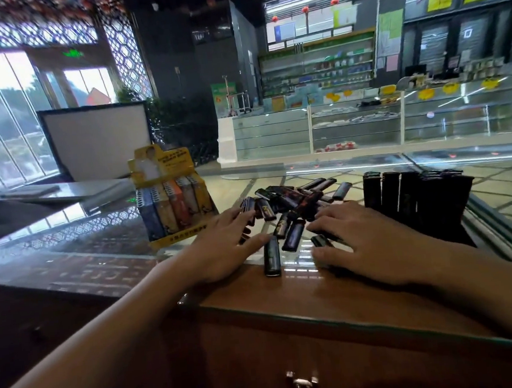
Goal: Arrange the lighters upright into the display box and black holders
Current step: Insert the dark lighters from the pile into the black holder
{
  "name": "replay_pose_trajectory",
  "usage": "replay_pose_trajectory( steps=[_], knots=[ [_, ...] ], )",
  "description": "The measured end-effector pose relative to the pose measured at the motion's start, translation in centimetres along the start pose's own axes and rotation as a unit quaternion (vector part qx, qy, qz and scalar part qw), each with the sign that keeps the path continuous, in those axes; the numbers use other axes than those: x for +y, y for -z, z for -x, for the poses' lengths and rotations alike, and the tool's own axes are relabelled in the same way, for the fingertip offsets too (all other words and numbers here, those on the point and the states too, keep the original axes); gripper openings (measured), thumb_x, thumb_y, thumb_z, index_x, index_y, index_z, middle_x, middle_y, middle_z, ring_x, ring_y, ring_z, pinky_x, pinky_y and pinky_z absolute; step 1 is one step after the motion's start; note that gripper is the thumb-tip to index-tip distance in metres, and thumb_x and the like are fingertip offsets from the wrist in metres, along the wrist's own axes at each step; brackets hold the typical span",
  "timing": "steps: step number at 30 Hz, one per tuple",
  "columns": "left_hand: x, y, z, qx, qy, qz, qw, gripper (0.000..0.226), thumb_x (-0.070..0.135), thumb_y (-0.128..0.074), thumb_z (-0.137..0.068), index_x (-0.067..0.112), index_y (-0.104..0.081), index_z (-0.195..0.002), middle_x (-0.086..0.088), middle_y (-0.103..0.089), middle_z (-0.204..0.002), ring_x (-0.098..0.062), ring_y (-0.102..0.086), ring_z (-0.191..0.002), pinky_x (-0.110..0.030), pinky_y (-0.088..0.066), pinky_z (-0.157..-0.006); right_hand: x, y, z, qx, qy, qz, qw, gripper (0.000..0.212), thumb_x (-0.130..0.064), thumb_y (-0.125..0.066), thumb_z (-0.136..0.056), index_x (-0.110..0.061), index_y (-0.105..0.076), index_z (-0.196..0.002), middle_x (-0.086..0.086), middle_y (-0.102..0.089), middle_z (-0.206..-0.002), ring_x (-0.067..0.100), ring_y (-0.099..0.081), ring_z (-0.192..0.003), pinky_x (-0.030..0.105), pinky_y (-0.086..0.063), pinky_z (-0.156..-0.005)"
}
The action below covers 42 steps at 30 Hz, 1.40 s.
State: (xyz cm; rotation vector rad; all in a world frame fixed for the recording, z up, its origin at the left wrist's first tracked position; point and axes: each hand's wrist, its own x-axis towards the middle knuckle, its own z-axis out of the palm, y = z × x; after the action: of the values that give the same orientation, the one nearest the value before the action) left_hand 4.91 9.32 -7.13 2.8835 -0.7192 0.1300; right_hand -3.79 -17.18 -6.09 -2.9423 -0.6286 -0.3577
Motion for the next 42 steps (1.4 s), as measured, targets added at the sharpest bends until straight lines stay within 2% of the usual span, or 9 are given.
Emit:
replay_pose_trajectory(
  steps=[5, 9, 14, 22, 26, 31, 35, 39, 42],
  knots=[
    [-0.1, -0.3, -1.0, -0.031, 0.025, 0.004, 0.999, 0.091, 0.081, -0.012, -0.08, 0.034, -0.007, -0.158, 0.004, 0.001, -0.167, -0.025, 0.0, -0.153, -0.049, -0.009, -0.123, 0.8, 0.1, 0.8, 0.009, -0.029, -0.039, 0.999, 0.08, -0.085, -0.009, -0.079, -0.045, -0.037, -0.143, -0.018, -0.026, -0.153, 0.005, -0.016, -0.139, 0.032, -0.022, -0.115],
    [0.1, 0.1, -3.4, 0.029, 0.058, -0.004, 0.998, 0.07, 0.064, -0.029, -0.098, 0.024, -0.022, -0.155, -0.004, -0.017, -0.163, -0.03, -0.016, -0.148, -0.046, -0.019, -0.119, 0.5, -0.1, 0.7, 0.03, -0.025, -0.049, 0.998, 0.076, -0.08, -0.01, -0.078, -0.044, -0.049, -0.132, -0.02, -0.033, -0.143, 0.0, -0.016, -0.126, 0.026, -0.024, -0.106],
    [0.4, 1.0, -6.6, -0.001, 0.144, -0.072, 0.987, 0.073, 0.069, -0.036, -0.094, 0.009, -0.039, -0.136, -0.022, -0.053, -0.132, -0.039, -0.048, -0.12, -0.048, -0.045, -0.097, -0.2, -0.2, 0.9, 0.035, -0.026, -0.049, 0.998, 0.058, -0.075, -0.025, -0.082, -0.042, -0.053, -0.121, -0.017, -0.031, -0.146, -0.003, -0.011, -0.117, 0.023, -0.022, -0.099],
    [1.4, 1.1, -8.8, -0.027, 0.194, -0.058, 0.979, 0.097, 0.085, -0.027, -0.084, 0.006, -0.038, -0.14, -0.022, -0.044, -0.141, -0.041, -0.043, -0.128, -0.053, -0.037, -0.105, -1.1, 0.7, 1.4, 0.071, -0.03, -0.018, 0.997, 0.064, -0.08, -0.02, -0.077, -0.04, -0.053, -0.114, -0.02, -0.034, -0.127, 0.002, -0.023, -0.116, 0.022, -0.025, -0.094],
    [2.7, 2.1, -9.5, -0.048, 0.159, 0.049, 0.985, 0.047, 0.058, -0.05, -0.096, 0.011, -0.049, -0.099, -0.003, -0.058, -0.085, -0.016, -0.056, -0.075, -0.03, -0.044, -0.064, -1.4, 1.0, 1.4, 0.107, -0.03, -0.011, 0.994, 0.05, -0.069, -0.039, -0.08, -0.037, -0.052, -0.115, -0.016, -0.04, -0.114, 0.003, -0.03, -0.106, 0.021, -0.029, -0.088],
    [2.8, 2.9, -9.8, -0.115, 0.116, 0.138, 0.977, 0.023, 0.025, -0.061, -0.095, 0.008, -0.058, -0.081, -0.005, -0.056, -0.072, -0.014, -0.048, -0.06, -0.026, -0.04, -0.053, -0.9, 0.7, 1.3, 0.108, -0.026, -0.03, 0.993, 0.036, -0.056, -0.049, -0.081, -0.038, -0.049, -0.112, -0.018, -0.044, -0.107, 0.004, -0.037, -0.102, 0.024, -0.029, -0.085],
    [2.8, 2.4, -9.5, -0.097, 0.08, 0.135, 0.983, 0.018, 0.016, -0.06, -0.095, -0.002, -0.061, -0.097, -0.01, -0.056, -0.076, -0.016, -0.047, -0.06, -0.024, -0.038, -0.053, -0.9, 1.0, 1.2, 0.124, -0.003, -0.076, 0.989, 0.01, -0.044, -0.061, -0.084, -0.038, -0.053, -0.088, -0.023, -0.049, -0.082, -0.005, -0.047, -0.087, 0.012, -0.031, -0.067],
    [2.5, 1.7, -9.2, -0.013, 0.059, 0.122, 0.991, 0.031, 0.014, -0.071, -0.086, 0.004, -0.056, -0.111, -0.011, -0.062, -0.094, -0.02, -0.057, -0.077, -0.025, -0.046, -0.061, -0.8, 1.0, 1.2, 0.146, -0.005, -0.094, 0.985, 0.015, -0.035, -0.067, -0.086, -0.034, -0.055, -0.076, -0.021, -0.051, -0.065, -0.011, -0.052, -0.079, 0.01, -0.035, -0.06],
    [1.9, 1.0, -9.3, 0.049, 0.031, 0.098, 0.994, 0.042, 0.015, -0.078, -0.078, 0.011, -0.054, -0.112, -0.007, -0.062, -0.101, -0.024, -0.06, -0.092, -0.036, -0.055, -0.075, -0.6, 1.0, 1.2, 0.162, -0.008, -0.133, 0.978, 0.018, -0.034, -0.066, -0.087, -0.031, -0.056, -0.072, -0.015, -0.054, -0.059, 0.0, -0.057, -0.072, 0.011, -0.04, -0.064]
  ],
)
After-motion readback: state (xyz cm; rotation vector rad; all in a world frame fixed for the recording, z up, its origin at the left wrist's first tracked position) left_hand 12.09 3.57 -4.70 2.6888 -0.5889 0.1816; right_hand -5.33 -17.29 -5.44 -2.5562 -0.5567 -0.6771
